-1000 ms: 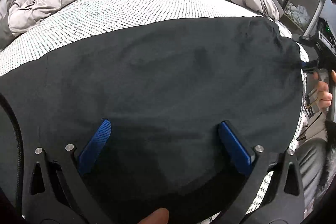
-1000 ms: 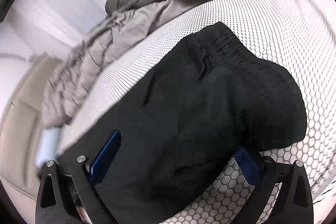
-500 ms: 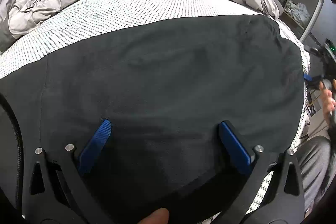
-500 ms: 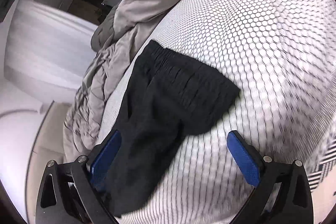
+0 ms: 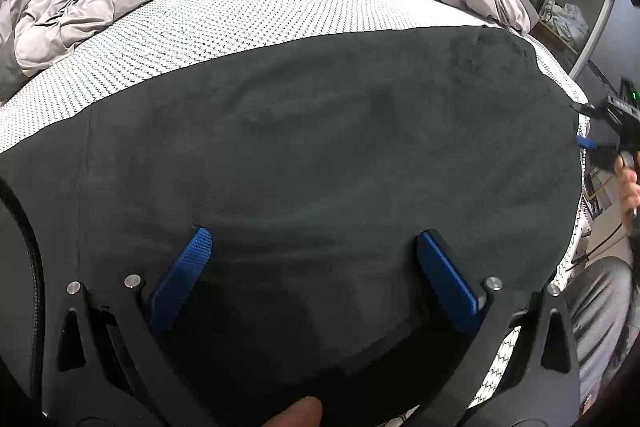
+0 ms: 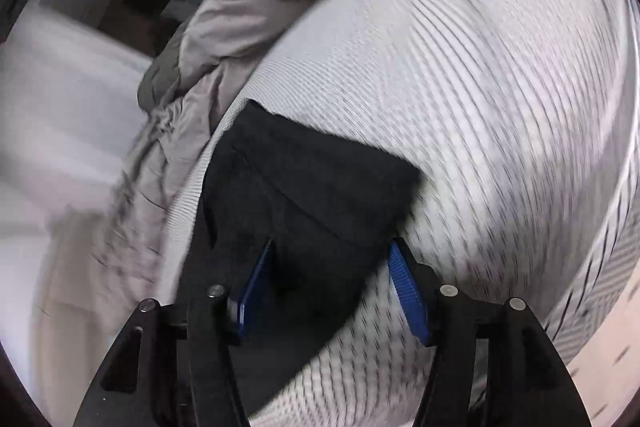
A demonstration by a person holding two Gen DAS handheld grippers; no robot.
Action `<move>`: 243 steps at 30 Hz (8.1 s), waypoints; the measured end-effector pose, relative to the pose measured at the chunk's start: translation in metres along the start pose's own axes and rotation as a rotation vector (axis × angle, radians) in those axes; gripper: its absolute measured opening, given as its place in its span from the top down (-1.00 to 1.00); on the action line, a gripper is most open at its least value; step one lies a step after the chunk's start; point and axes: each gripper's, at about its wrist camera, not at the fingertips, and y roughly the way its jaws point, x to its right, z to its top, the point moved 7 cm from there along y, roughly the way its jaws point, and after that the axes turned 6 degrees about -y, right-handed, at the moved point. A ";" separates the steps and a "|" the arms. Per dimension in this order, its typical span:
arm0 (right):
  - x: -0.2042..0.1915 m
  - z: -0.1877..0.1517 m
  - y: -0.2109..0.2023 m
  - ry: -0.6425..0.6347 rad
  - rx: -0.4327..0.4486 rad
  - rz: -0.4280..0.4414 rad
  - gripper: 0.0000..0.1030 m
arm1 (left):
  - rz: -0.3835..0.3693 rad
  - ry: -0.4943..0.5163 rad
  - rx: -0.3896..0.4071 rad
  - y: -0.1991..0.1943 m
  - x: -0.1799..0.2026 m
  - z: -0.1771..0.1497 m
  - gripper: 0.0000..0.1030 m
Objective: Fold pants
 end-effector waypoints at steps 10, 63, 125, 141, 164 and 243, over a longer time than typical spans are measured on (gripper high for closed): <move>-0.008 -0.004 0.031 0.032 -0.075 0.376 -0.74 | 0.008 0.011 0.000 0.000 -0.002 0.001 -0.99; -0.225 -0.170 0.126 -0.858 -0.454 0.130 -0.42 | -0.471 -0.575 -0.035 -0.003 -0.123 0.051 0.70; -0.223 -0.152 0.126 -0.588 -0.424 0.339 0.75 | -0.354 0.383 -0.003 -0.072 0.153 -0.054 1.00; -0.178 -0.150 0.076 -0.541 -0.435 0.291 0.19 | -0.227 0.391 0.163 -0.085 0.179 -0.037 0.05; -0.177 -0.154 0.067 -0.507 -0.467 0.298 0.58 | -0.375 0.482 0.149 -0.103 0.181 -0.060 1.00; -0.247 -0.148 0.157 -0.734 -0.374 0.059 0.54 | -0.098 -0.262 0.269 -0.070 -0.099 0.032 -0.54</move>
